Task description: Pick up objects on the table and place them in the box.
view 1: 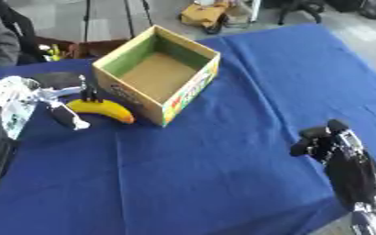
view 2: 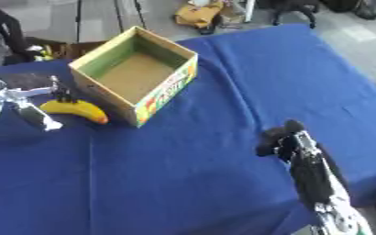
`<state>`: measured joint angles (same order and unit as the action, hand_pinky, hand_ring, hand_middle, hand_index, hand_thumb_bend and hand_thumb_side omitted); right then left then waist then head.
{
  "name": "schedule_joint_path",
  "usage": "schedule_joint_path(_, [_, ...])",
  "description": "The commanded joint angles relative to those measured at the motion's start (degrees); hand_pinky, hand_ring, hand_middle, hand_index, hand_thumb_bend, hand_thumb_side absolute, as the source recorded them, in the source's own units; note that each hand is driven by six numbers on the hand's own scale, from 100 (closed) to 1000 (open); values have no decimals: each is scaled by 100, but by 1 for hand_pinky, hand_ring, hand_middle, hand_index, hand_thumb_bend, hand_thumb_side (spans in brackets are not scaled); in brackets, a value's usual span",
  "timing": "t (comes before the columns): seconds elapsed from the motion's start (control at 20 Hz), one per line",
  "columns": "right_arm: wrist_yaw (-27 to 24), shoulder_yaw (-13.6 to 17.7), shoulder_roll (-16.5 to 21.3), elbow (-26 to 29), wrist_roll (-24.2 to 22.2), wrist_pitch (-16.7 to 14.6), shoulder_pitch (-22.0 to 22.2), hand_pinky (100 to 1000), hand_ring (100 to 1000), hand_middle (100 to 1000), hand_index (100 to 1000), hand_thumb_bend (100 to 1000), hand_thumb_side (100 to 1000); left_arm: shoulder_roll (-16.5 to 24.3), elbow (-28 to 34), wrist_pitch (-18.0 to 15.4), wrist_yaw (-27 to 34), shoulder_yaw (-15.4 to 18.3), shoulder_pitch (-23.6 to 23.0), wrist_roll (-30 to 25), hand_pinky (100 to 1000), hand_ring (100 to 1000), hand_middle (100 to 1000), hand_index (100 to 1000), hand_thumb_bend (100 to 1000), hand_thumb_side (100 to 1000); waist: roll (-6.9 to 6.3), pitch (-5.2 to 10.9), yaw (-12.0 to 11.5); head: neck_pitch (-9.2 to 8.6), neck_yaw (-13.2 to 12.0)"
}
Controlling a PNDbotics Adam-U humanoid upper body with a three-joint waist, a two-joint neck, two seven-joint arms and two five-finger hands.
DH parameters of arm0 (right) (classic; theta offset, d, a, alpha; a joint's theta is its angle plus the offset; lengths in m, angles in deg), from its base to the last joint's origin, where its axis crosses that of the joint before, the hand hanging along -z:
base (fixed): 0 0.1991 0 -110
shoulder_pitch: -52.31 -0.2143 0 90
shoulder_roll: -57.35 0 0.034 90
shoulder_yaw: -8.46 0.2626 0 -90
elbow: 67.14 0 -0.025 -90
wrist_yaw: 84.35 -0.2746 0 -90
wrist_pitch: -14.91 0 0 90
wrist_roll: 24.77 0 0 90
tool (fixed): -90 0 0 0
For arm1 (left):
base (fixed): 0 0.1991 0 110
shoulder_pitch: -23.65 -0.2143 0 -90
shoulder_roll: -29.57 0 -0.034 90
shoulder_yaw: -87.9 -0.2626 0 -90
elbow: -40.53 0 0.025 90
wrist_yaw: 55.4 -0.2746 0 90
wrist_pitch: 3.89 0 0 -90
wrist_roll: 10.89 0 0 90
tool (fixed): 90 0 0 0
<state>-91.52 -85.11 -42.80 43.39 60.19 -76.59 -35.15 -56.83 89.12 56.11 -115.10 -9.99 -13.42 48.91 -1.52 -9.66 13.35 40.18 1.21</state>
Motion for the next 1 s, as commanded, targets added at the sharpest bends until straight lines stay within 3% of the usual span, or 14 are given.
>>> schedule_joint_path(0.05, [0,10,74,51,-16,-13,-35,585,558,480,628,100,938,42,-4,48,-28,48,18,163,701,663,651,771,469,273,22,38,-5,-54,-95])
schedule_joint_path(0.55, [-10,22,73,51,-15,-14,-27,585,557,480,628,100,937,111,135,160,235,132,34,234,693,648,642,765,451,277,46,52,-25,-101,-337])
schedule_joint_path(0.6, [-13,22,74,52,-16,-15,-27,585,557,480,628,100,941,121,162,162,271,135,39,221,693,646,639,764,400,326,47,55,-23,-98,-335])
schedule_joint_path(0.65, [-15,22,76,53,-17,-15,-27,585,557,480,628,100,937,133,192,162,305,135,46,204,693,645,638,764,452,277,47,58,-20,-94,-332])
schedule_joint_path(1.0, [-26,25,87,45,-21,-12,-25,585,556,480,628,100,936,190,341,182,471,136,81,35,699,658,653,770,470,292,43,75,-10,-87,-330])
